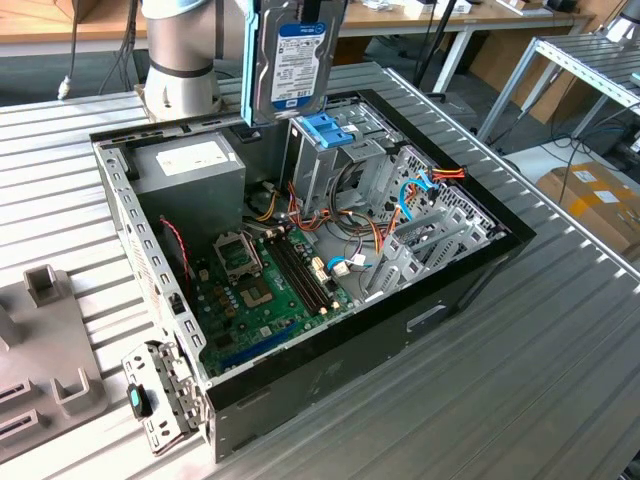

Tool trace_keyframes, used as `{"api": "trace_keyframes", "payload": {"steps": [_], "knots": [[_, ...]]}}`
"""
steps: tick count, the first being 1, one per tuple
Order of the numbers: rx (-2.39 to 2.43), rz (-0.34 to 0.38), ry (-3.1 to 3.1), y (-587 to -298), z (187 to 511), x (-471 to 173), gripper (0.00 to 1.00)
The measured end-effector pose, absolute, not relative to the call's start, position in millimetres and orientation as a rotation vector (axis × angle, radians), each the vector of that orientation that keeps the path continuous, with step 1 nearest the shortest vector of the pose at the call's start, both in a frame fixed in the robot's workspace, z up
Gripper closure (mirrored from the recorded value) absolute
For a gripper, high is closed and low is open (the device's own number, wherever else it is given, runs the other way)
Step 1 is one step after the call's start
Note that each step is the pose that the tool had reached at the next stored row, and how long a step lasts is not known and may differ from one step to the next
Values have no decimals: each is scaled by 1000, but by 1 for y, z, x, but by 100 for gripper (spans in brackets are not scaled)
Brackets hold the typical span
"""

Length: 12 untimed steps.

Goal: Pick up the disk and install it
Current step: 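Insert the disk into the insertion slot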

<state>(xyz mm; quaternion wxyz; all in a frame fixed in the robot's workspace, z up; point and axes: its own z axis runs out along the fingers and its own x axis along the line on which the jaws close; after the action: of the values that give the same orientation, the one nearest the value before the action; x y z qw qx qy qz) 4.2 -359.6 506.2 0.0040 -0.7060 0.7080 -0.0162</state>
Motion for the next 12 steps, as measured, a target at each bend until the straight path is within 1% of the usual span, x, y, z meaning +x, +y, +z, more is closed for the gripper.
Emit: {"api": "trace_keyframes", "payload": {"steps": [12], "knots": [[-2213, -51, 2218, -360, 506, 11, 65]]}}
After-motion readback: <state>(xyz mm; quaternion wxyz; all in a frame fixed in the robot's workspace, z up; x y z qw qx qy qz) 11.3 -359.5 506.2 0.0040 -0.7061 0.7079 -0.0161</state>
